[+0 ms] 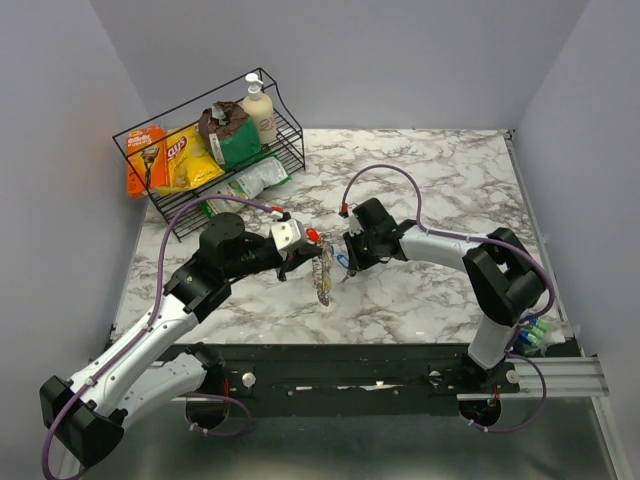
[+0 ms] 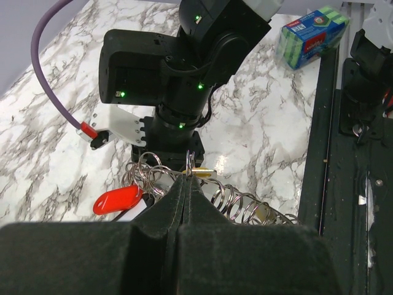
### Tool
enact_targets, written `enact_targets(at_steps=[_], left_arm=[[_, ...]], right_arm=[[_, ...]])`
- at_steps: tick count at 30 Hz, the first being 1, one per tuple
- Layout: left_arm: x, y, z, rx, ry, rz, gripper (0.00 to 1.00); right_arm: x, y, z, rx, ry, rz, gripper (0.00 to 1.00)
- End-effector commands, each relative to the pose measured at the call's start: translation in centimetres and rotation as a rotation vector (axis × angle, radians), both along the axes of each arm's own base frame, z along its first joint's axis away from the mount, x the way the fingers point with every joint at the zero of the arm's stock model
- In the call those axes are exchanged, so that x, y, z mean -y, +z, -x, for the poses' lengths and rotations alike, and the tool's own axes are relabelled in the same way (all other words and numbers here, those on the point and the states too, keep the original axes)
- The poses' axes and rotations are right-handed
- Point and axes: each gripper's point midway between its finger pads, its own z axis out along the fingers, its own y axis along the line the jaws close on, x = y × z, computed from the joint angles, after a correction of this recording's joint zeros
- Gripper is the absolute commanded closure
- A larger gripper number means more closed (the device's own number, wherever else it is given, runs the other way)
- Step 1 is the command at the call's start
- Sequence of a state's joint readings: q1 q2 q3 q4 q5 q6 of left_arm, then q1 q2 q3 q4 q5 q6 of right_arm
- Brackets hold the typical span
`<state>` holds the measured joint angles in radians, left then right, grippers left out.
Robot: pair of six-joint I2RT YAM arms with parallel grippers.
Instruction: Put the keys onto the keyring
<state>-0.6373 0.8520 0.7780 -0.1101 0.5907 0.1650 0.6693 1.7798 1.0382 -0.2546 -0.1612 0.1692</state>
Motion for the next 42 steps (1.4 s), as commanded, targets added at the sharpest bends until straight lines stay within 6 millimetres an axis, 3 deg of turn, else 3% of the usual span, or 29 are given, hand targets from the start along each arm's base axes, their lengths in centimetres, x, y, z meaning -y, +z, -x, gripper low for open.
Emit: enact_targets(at_steps=[1, 5, 8, 15, 25, 30, 34, 42], left_arm=[[0.2, 2.4, -0.3, 0.077, 0.005, 0.040, 1.00], [0.2, 2.3, -0.4, 0.076, 0.004, 0.040, 1.00], [0.2, 2.4, -0.4, 0.076, 0.004, 0.041, 1.00], [0.0, 2.7, -0.3, 0.083, 0.009, 0.042, 1.00], [-0.2, 3.1, 0.0, 0.081, 0.011, 0.027, 1.00], [-0.4, 3.4, 0.3, 0.080, 0.007, 0.011, 1.00], [-0.6, 3.5, 0.6, 0.082, 0.000, -0.011, 1.00], [-1.6, 2.6, 1.3, 0.074, -0.008, -0.086, 1.00]], right_arm=[[-0.4, -0.4, -0.2, 0.005, -0.002, 0.004, 0.81], [-0.4, -0.1, -0.3, 0.016, -0.002, 0.003, 0.82], [-0.4, -0.1, -0.2, 0.014, 0.001, 0.002, 0.93], [-0.3, 0.7, -0.2, 0.049, 0.041, -0.006, 0.98], [-1.1, 8.8, 1.3, 0.227, 0.169, -0.183, 1.00], [-1.5, 12.9, 3.7, 0.328, 0.329, -0.301, 1.00], [-1.9, 14.9, 5.5, 0.373, 0.444, -0.368, 1.00], [-2.6, 19.5, 11.5, 0.450, 0.737, -0.600, 1.00]])
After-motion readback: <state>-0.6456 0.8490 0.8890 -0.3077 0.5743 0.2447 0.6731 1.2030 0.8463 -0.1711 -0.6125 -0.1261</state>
